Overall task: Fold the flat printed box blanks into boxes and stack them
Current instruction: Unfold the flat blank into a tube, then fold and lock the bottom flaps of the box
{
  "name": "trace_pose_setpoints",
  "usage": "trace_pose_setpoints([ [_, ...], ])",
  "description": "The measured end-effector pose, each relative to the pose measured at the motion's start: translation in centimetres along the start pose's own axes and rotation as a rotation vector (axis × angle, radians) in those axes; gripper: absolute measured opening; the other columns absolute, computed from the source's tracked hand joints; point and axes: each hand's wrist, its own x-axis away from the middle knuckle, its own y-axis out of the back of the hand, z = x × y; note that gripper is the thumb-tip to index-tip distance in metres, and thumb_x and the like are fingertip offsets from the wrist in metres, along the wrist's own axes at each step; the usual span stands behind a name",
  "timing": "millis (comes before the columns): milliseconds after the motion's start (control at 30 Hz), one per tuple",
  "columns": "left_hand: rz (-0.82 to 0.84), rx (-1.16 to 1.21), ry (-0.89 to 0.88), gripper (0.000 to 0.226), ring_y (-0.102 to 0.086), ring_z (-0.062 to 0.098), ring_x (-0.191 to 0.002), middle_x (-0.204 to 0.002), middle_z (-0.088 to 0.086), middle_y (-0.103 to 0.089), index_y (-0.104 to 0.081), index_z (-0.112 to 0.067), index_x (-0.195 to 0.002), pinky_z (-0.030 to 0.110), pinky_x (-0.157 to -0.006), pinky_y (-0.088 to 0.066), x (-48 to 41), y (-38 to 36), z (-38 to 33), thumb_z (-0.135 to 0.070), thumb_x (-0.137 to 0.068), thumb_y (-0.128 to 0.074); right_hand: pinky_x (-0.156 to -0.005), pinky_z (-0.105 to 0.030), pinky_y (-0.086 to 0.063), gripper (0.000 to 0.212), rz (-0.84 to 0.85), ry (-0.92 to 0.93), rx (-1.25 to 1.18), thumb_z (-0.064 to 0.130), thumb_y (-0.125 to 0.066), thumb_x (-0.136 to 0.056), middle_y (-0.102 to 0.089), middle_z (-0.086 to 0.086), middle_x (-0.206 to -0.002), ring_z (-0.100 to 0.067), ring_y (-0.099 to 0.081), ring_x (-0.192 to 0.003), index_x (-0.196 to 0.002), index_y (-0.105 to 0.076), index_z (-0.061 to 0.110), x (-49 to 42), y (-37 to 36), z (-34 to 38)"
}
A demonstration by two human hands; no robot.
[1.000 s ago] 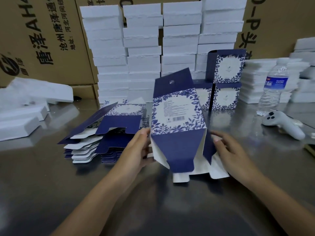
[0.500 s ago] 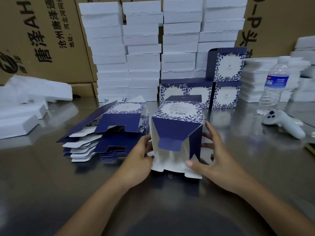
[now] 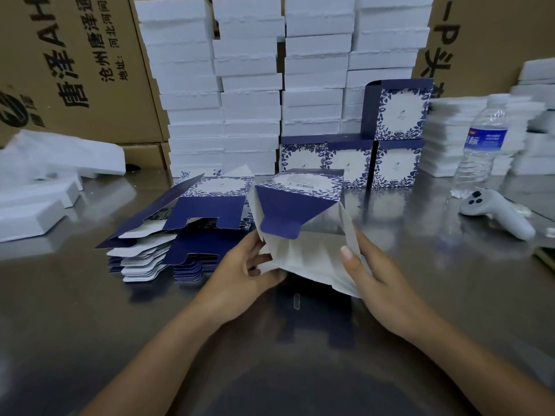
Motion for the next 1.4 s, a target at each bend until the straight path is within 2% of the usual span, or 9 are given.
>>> trace_pose_setpoints([
  [233,-0.165,0.009,0.014,0.051,-0.06,-0.008,-0.099,-0.11,-0.023,-0.062,-0.05,-0.04,-0.115,0.01,-0.074,-0.048,0.1,-0.3,0.0,-0.036,-0.071,-0.076,-0.084,-0.013,-0.044,0.057,-0.036,-0.041,-0.187,0.073,-0.03,-0.082,-0.069,0.02,-0.105,0.006,-0.06,-0.102,-0.109,-0.067,0.038,0.4,-0.2,0.5],
  [333,-0.193,-0.024,0.011,0.054,-0.049,-0.027,-0.093,-0.1,-0.046,-0.055,-0.045,-0.051,-0.111,-0.002,-0.069,-0.041,0.4,-0.6,-0.5,-0.063,-0.062,-0.062,-0.065,-0.038,-0.05,0.095,-0.222,0.006,-0.132,0.084,-0.026,-0.075,-0.069,-0.017,-0.079,-0.015,-0.063,-0.072,-0.087,-0.068,0.0,-0.2,-0.2,0.5],
  [433,-0.146,-0.037,-0.018,0.067,-0.053,-0.016,-0.106,-0.115,-0.035,-0.059,-0.041,-0.047,-0.131,0.004,-0.083,-0.044,0.4,-0.9,-0.5,-0.07,-0.069,-0.049,-0.064,-0.043,-0.041,0.118,-0.346,0.018,-0.126,0.09,-0.027,-0.07,-0.05,-0.046,-0.088,-0.033,-0.056,-0.066,-0.084,-0.044,-0.026,-0.3,0.0,0.5],
  [533,-0.146,0.068,0.032,0.062,-0.065,-0.003,-0.098,-0.12,-0.014,-0.063,-0.039,-0.033,-0.14,0.027,-0.084,-0.056,0.3,-1.5,-0.3,-0.057,-0.083,-0.042,-0.067,-0.035,-0.04,0.105,-0.353,0.023,-0.14,0.083,-0.033,-0.075,-0.056,-0.038,-0.09,-0.049,-0.057,-0.081,-0.088,-0.051,-0.019,-0.2,0.0,0.4],
  [633,-0.213,0.12,0.035,0.036,-0.066,-0.005,-0.089,-0.107,-0.018,-0.066,-0.044,-0.032,-0.133,0.02,-0.068,-0.056,0.4,-2.2,-0.6,-0.034,-0.097,-0.042,-0.083,-0.025,-0.048,0.032,-0.261,0.032,-0.09,0.041,-0.058,-0.089,-0.067,0.008,-0.106,-0.009,-0.063,-0.097,-0.115,-0.057,0.024,0.0,-0.4,1.1],
  [733,-0.251,0.214,0.054,0.024,-0.068,-0.001,-0.085,-0.089,-0.023,-0.071,-0.055,-0.04,-0.112,0.017,-0.062,-0.055,0.4,-2.3,-1.0,-0.021,-0.099,-0.046,-0.078,-0.018,-0.048,0.043,-0.203,-0.05,0.043,0.032,-0.066,-0.081,-0.058,0.02,-0.105,0.004,-0.057,-0.093,-0.116,-0.041,0.039,0.3,-0.6,1.1],
  [933,-0.322,0.344,0.096,0.033,-0.069,0.004,-0.084,-0.094,-0.01,-0.072,-0.063,-0.024,-0.11,0.019,-0.06,-0.055,0.7,-2.4,-1.3,0.002,-0.095,-0.05,-0.057,-0.026,-0.044,0.06,-0.047,-0.438,0.219,0.062,-0.049,-0.081,-0.064,-0.003,-0.048,-0.006,-0.058,-0.045,-0.076,-0.062,0.003,0.0,-0.1,1.7],
  [1267,-0.3,0.47,0.184,0.045,-0.064,0.025,-0.105,-0.128,0.009,-0.054,-0.045,-0.01,-0.133,0.02,-0.067,-0.057,0.8,-3.4,-2.0,0.005,-0.092,-0.053,-0.037,-0.019,-0.037,0.037,-0.116,-0.636,-0.433,0.033,-0.053,-0.094,-0.057,-0.006,-0.045,-0.009,-0.044,-0.033,-0.065,-0.051,0.011,0.1,-1.0,2.7],
  [1400,-0.214,0.526,0.326,0.045,-0.072,0.023,-0.074,-0.12,0.016,-0.056,-0.036,-0.008,-0.138,0.023,-0.065,-0.059,0.8,-3.6,-2.2,-0.008,-0.096,-0.051,-0.038,-0.019,-0.035,0.039,-0.16,-0.642,-0.476,0.029,-0.051,-0.096,-0.053,-0.003,-0.041,-0.008,-0.04,-0.032,-0.062,-0.049,0.011,0.0,-0.8,2.9],
])
